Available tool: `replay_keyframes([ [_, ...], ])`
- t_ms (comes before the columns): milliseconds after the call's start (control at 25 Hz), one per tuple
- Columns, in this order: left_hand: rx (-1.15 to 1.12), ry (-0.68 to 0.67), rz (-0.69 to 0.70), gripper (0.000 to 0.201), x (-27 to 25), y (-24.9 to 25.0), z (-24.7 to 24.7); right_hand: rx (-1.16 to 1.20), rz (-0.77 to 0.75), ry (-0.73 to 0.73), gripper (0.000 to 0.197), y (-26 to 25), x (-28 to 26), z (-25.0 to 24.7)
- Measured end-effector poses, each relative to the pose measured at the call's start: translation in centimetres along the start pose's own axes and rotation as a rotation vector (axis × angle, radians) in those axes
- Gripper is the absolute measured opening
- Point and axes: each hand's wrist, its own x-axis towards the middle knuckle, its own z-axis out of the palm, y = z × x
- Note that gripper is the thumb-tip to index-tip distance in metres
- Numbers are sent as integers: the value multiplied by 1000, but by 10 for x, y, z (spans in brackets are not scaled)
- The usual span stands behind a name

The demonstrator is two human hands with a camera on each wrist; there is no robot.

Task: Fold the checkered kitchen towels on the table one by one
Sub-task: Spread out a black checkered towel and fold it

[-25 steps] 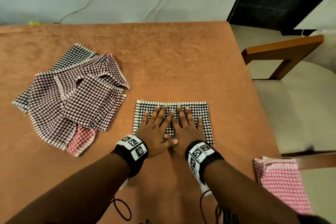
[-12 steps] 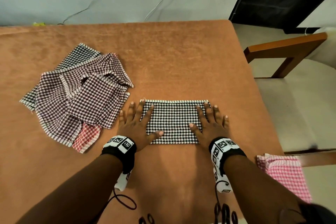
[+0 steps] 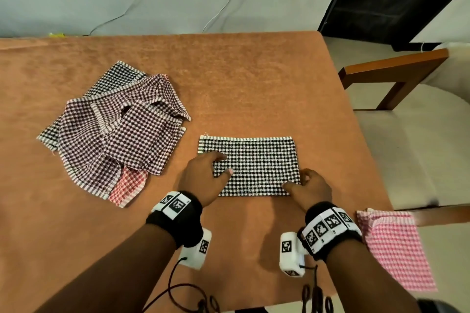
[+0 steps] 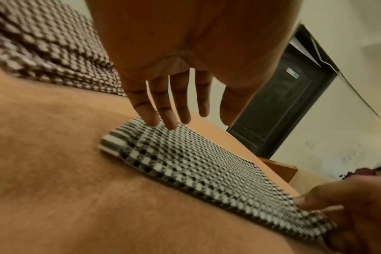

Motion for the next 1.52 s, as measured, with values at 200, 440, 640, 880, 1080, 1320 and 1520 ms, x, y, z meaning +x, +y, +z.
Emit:
replay_keyframes([
  [200,-501,-154,-317,22,9,13,10,206,135,-40,28,-6,5,5],
  [440,-765,-347,-418,37,25,36,7,57,-416,95,24,-49,-49,48],
  [640,-703,-262,-357,16,40,6,-10,-284,-727,34,20,-82,-81,88],
  [880,-553,-122,-360,21,58,-35,-27,-482,-754,-84,33,-94,-84,127],
  [1080,-403,-125,-360,40,71,-57,-31,-553,-796,-126,37,-78,-73,135],
  [1320,-61,-59,-269,62,56,-46,-46,-562,-827,-144,43,-65,-70,129],
  [1520,342,-226,365,101,31,-17,-48,-518,-766,-71,64,-81,-52,105],
])
